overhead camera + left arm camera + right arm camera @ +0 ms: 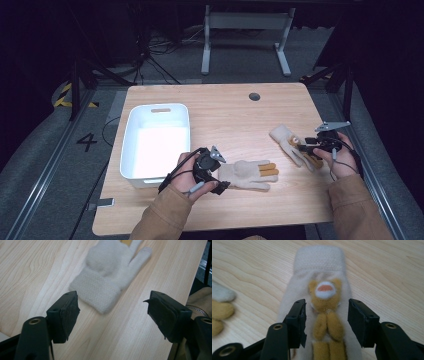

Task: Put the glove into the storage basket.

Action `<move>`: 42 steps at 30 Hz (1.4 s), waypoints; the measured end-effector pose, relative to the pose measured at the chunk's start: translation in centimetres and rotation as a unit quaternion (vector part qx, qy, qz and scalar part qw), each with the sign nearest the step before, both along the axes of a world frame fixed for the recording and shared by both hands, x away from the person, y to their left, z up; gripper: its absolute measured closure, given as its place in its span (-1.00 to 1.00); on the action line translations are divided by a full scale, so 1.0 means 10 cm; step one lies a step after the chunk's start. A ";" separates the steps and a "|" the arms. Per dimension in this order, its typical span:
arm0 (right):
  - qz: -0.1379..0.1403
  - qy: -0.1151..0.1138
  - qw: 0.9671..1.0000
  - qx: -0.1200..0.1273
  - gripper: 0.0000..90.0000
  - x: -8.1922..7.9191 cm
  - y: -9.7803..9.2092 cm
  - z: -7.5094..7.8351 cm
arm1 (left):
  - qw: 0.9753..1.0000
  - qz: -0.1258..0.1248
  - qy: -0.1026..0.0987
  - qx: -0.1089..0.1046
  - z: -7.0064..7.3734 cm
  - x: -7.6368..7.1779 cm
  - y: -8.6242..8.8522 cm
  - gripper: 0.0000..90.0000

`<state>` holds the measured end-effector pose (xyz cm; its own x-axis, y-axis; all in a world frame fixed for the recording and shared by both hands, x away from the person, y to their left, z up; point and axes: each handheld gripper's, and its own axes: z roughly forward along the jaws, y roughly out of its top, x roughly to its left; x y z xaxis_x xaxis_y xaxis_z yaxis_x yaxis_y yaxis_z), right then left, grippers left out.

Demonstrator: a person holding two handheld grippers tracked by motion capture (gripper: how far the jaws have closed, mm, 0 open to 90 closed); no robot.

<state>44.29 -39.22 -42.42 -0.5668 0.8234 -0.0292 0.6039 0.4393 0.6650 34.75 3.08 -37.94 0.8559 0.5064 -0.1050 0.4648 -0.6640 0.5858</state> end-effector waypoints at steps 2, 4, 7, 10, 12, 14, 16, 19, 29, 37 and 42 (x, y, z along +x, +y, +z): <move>-0.006 0.007 1.000 0.002 0.09 0.03 0.02 -0.03 | 1.000 0.002 0.000 0.000 -0.01 -0.01 0.02 -0.43; -0.007 0.013 1.000 0.002 0.09 0.07 0.05 -0.06 | 1.000 0.006 0.003 0.000 -0.01 -0.02 0.05 -0.43; -0.007 0.016 1.000 0.006 0.05 0.11 0.08 -0.09 | 1.000 0.010 0.003 0.000 -0.02 -0.04 0.08 -0.43; -0.011 0.017 1.000 0.012 0.03 0.14 0.11 -0.11 | 1.000 0.014 0.003 0.000 -0.02 -0.04 0.10 -0.43; -0.014 0.016 1.000 0.005 0.00 0.17 0.15 -0.13 | 1.000 0.018 0.002 0.000 -0.02 -0.05 0.13 -0.43; -0.012 0.019 1.000 0.003 0.00 0.19 0.17 -0.14 | 1.000 0.020 0.003 -0.001 -0.03 -0.06 0.14 -0.43; -0.015 0.018 1.000 0.001 0.02 0.20 0.17 -0.14 | 1.000 0.020 0.004 0.001 -0.03 -0.07 0.15 -0.43; -0.014 0.022 1.000 -0.004 0.08 0.23 0.19 -0.16 | 1.000 0.025 0.005 0.000 -0.03 -0.08 0.18 -0.43; -0.009 0.018 1.000 -0.015 0.42 0.23 0.24 -0.12 | 1.000 0.028 0.004 -0.002 -0.03 -0.09 0.22 -0.43; 0.011 0.021 0.999 -0.034 0.48 0.15 0.28 0.06 | 1.000 0.024 0.006 -0.002 -0.03 -0.07 0.19 -0.43; 0.016 0.022 0.999 -0.025 0.49 0.12 0.30 0.14 | 1.000 0.023 0.004 -0.002 -0.02 -0.07 0.19 -0.43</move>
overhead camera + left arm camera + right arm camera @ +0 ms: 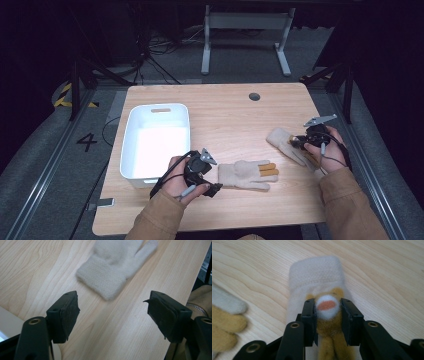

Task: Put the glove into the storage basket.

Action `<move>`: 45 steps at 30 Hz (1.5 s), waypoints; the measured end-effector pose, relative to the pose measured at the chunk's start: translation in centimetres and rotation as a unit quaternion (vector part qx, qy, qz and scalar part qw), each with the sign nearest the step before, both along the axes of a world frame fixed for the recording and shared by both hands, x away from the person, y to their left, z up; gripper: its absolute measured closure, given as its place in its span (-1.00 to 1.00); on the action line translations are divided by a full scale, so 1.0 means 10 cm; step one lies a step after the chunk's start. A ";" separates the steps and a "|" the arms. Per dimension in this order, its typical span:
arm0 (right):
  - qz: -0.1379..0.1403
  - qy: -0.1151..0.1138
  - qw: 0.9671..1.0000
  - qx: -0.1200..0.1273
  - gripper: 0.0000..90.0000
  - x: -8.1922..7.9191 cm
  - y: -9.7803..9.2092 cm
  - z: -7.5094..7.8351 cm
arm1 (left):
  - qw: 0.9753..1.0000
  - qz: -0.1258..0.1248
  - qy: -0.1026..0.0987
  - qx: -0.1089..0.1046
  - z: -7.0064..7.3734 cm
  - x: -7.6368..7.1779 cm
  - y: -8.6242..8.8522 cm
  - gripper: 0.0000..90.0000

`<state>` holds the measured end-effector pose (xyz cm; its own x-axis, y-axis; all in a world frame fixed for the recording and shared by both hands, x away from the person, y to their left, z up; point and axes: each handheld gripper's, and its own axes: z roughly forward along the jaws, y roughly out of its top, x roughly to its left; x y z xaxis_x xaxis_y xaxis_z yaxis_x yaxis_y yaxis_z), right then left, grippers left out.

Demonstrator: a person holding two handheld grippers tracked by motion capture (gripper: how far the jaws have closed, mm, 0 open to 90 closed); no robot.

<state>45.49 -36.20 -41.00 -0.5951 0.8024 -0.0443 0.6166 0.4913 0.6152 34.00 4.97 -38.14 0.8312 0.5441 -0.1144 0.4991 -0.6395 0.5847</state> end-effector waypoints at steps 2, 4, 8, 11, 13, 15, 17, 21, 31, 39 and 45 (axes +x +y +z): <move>0.008 -0.004 1.000 -0.001 0.49 -0.03 0.01 0.07 | 1.000 -0.001 0.001 0.001 0.00 0.00 0.00 -0.43; 0.013 -0.007 1.000 0.002 0.49 -0.05 0.02 0.11 | 1.000 -0.002 0.000 0.001 0.00 0.01 -0.01 -0.43; 0.021 -0.009 1.000 0.007 0.49 -0.08 0.01 0.19 | 1.000 -0.002 0.001 -0.002 0.00 0.01 -0.01 -0.43; 0.028 -0.012 0.999 0.009 0.49 -0.12 0.01 0.26 | 1.000 -0.005 0.000 -0.001 0.00 0.01 -0.02 -0.43; 0.032 -0.014 0.999 0.007 0.49 -0.15 0.02 0.31 | 1.000 -0.005 0.001 -0.002 0.01 0.01 -0.02 -0.43; 0.039 -0.018 0.999 0.007 0.49 -0.17 0.04 0.35 | 1.000 -0.005 0.000 -0.002 0.01 0.01 -0.02 -0.43; 0.041 -0.018 0.999 0.008 0.50 -0.19 0.05 0.37 | 1.000 -0.005 0.000 -0.002 0.01 0.01 -0.02 -0.43; 0.063 -0.025 0.998 0.011 0.50 -0.25 0.09 0.48 | 1.000 -0.007 -0.001 -0.003 0.02 0.01 -0.02 -0.43; 0.106 -0.016 0.994 0.021 0.51 -0.35 0.15 0.60 | 1.000 -0.017 0.004 -0.003 0.03 0.00 -0.04 -0.43; 0.149 -0.010 0.989 0.020 0.51 -0.42 0.26 0.68 | 1.000 -0.023 0.006 0.003 0.01 -0.01 -0.06 -0.43; 0.187 -0.006 0.982 0.021 0.51 -0.45 0.39 0.72 | 1.000 -0.020 0.008 0.000 0.02 -0.04 -0.04 -0.43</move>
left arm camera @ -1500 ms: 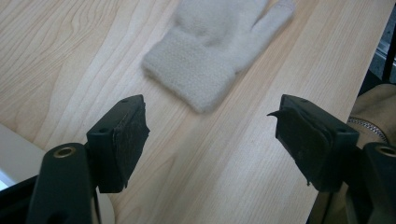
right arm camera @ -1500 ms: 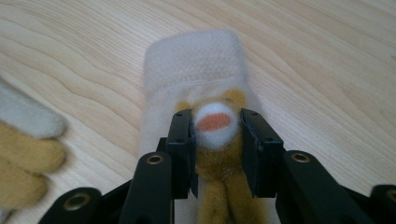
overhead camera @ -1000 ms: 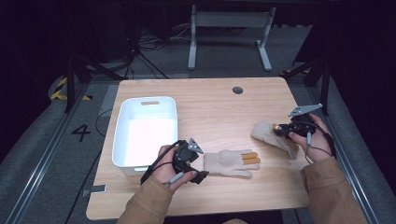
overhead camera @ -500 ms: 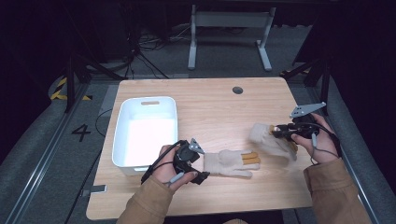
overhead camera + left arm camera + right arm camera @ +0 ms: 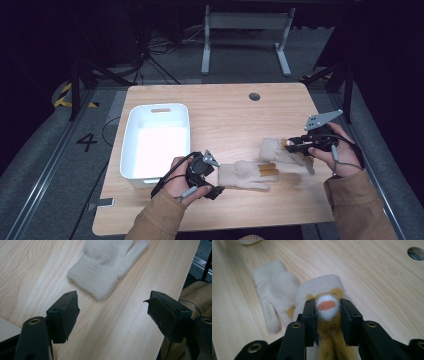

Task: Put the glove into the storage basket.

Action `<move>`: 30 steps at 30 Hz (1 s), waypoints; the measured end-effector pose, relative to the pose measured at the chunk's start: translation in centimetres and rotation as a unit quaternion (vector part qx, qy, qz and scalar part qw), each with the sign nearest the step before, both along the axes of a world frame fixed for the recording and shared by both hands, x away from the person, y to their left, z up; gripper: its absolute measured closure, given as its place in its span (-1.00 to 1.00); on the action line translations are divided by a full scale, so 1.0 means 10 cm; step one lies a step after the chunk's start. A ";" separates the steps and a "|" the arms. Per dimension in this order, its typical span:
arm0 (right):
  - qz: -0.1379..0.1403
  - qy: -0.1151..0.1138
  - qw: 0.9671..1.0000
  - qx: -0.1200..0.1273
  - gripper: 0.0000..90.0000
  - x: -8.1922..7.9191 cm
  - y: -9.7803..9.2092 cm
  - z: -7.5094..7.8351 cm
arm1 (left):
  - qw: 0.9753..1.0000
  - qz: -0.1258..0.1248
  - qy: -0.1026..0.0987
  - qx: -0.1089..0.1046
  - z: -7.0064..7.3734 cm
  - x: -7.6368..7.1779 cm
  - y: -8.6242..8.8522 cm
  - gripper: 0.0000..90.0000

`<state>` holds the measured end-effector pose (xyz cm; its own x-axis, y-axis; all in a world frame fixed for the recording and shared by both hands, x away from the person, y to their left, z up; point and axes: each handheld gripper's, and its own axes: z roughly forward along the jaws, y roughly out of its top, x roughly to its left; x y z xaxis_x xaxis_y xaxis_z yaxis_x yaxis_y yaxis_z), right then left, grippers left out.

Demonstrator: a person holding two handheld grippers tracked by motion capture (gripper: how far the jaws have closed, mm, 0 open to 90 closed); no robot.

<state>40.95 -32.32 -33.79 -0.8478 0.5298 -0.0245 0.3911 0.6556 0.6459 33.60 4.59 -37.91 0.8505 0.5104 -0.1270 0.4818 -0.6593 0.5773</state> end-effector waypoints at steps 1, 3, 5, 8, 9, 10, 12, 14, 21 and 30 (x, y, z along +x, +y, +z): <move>0.000 0.000 1.000 0.000 0.51 0.00 0.00 0.00 | 1.000 0.000 0.000 0.000 0.00 0.00 0.00 -0.43; 0.014 0.003 1.000 0.004 0.51 -0.01 0.06 0.01 | 1.000 0.003 -0.001 -0.001 0.01 -0.01 0.02 -0.43; 0.019 0.004 1.000 0.006 0.51 -0.01 0.08 0.01 | 1.000 0.003 0.000 0.002 0.01 -0.02 0.03 -0.43; 0.043 0.014 0.999 0.016 0.51 0.01 0.21 -0.02 | 1.000 0.006 0.000 -0.001 0.01 -0.03 0.06 -0.43; 0.050 0.015 0.998 0.017 0.51 0.02 0.24 -0.03 | 1.000 0.008 0.001 -0.001 0.00 -0.03 0.06 -0.43; 0.055 0.016 0.998 0.019 0.51 0.02 0.28 -0.04 | 1.000 0.007 0.001 0.001 0.00 -0.03 0.07 -0.43; 0.063 0.016 0.998 0.020 0.51 0.02 0.31 -0.04 | 1.000 0.007 0.002 0.001 0.00 -0.04 0.08 -0.43; 0.078 0.022 0.996 0.031 0.51 0.03 0.39 -0.05 | 1.000 0.011 0.002 0.001 -0.01 -0.05 0.10 -0.43; 0.106 0.026 0.993 0.041 0.51 0.02 0.57 -0.07 | 1.000 0.019 0.003 0.001 -0.01 -0.06 0.14 -0.43; 0.127 0.034 0.989 0.061 0.51 -0.03 0.80 -0.16 | 1.000 0.017 0.005 0.003 -0.02 -0.06 0.14 -0.43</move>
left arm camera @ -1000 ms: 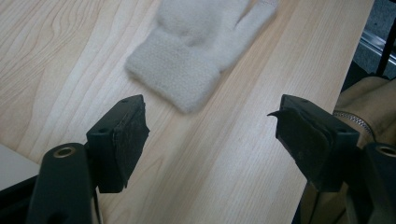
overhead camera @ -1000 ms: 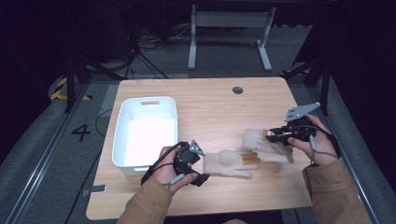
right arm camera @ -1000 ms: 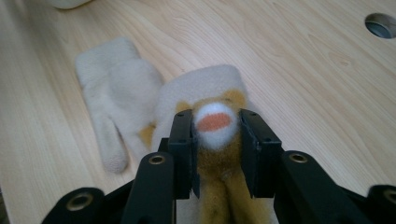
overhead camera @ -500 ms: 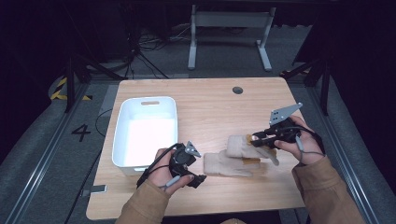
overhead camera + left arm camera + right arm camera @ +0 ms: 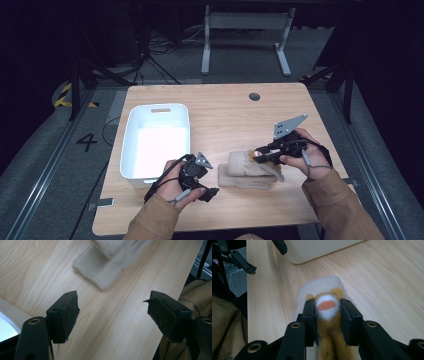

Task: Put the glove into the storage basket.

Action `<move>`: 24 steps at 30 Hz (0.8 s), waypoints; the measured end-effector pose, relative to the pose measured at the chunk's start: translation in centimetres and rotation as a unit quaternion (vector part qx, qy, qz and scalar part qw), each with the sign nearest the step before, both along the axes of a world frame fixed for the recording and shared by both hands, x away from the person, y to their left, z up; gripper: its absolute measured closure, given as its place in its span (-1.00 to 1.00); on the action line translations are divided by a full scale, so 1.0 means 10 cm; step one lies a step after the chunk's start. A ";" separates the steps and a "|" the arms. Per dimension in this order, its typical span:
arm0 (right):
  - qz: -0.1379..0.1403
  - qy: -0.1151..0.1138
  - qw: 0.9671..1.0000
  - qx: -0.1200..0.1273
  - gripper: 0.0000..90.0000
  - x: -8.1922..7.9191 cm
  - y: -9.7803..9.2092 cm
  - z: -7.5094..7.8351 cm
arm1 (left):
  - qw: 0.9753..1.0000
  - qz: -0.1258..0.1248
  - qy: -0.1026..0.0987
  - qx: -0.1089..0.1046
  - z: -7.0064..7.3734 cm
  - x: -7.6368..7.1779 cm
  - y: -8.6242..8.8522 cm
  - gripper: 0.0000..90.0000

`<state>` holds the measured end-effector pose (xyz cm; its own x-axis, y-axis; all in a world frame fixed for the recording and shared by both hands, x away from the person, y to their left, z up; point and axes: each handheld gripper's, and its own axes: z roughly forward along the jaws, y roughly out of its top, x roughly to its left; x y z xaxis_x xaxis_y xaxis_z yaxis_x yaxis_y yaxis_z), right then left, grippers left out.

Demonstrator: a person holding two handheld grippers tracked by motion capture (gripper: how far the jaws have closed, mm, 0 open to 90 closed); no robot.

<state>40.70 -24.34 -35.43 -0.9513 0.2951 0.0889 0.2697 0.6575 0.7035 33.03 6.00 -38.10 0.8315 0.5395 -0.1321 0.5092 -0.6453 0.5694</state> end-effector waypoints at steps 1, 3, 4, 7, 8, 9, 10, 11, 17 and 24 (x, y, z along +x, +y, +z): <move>0.001 0.000 1.000 0.001 0.51 0.00 0.02 -0.02 | 1.000 0.000 0.000 0.000 0.00 0.00 0.00 -0.43; 0.003 0.000 1.000 0.000 0.51 -0.01 0.06 -0.05 | 1.000 0.000 0.000 -0.001 0.00 0.00 0.00 -0.43; 0.004 0.001 1.000 0.001 0.51 -0.01 0.08 -0.06 | 1.000 0.000 0.000 0.000 0.00 0.00 -0.01 -0.43; 0.005 0.006 1.000 0.000 0.51 -0.01 0.13 -0.11 | 1.000 0.000 0.001 0.001 -0.01 0.01 -0.01 -0.43; 0.006 0.008 1.000 -0.002 0.51 -0.02 0.15 -0.13 | 1.000 -0.001 0.000 0.001 -0.01 0.01 -0.01 -0.43; 0.006 0.008 1.000 -0.003 0.51 -0.02 0.19 -0.16 | 1.000 -0.001 0.001 0.001 -0.01 0.01 -0.02 -0.43; 0.007 0.006 1.000 -0.003 0.50 -0.03 0.21 -0.17 | 1.000 -0.002 0.001 0.001 -0.01 0.01 -0.02 -0.43; 0.007 0.006 1.000 -0.003 0.50 -0.03 0.21 -0.17 | 1.000 -0.002 0.001 0.001 -0.01 0.01 -0.02 -0.43; 0.010 0.024 0.999 -0.020 0.49 0.00 0.27 -0.33 | 1.000 -0.003 0.001 0.002 -0.01 0.02 -0.03 -0.43; 0.009 0.023 0.999 -0.037 0.48 0.01 0.26 -0.40 | 1.000 -0.006 0.001 0.002 -0.02 0.03 -0.06 -0.43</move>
